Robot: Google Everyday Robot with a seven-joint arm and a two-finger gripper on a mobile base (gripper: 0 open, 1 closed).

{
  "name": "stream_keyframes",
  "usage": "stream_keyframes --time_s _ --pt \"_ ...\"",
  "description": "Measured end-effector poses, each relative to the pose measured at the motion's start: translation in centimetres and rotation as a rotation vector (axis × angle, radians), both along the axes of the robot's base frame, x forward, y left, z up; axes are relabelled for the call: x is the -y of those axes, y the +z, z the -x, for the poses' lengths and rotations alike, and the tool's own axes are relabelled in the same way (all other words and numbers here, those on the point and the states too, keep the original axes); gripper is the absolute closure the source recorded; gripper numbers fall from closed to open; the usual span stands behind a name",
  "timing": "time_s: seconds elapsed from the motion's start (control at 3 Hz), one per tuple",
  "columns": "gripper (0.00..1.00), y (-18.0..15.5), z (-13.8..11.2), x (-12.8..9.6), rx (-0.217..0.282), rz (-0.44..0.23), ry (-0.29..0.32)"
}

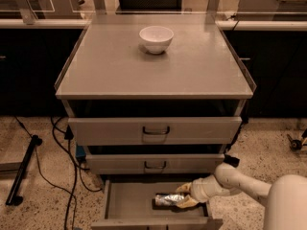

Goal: Pick redbull can from bottom drawer and place on counter

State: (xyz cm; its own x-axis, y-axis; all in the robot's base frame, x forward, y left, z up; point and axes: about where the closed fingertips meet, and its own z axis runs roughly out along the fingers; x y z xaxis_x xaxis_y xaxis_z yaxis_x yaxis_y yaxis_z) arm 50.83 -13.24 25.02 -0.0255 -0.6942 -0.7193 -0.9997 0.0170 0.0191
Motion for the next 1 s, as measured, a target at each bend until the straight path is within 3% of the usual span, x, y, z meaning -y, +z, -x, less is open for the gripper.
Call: stream_keyframes --time_s 0.33,0.67,1.0 --pt "1.00 3.4 -1.3 0.3 0.042 0.020 0.023" --pt "1.00 3.4 -1.3 0.3 0.042 0.020 0.023" --pt "1.00 9.1 -1.2 -0.4 0.075 0.013 0.014"
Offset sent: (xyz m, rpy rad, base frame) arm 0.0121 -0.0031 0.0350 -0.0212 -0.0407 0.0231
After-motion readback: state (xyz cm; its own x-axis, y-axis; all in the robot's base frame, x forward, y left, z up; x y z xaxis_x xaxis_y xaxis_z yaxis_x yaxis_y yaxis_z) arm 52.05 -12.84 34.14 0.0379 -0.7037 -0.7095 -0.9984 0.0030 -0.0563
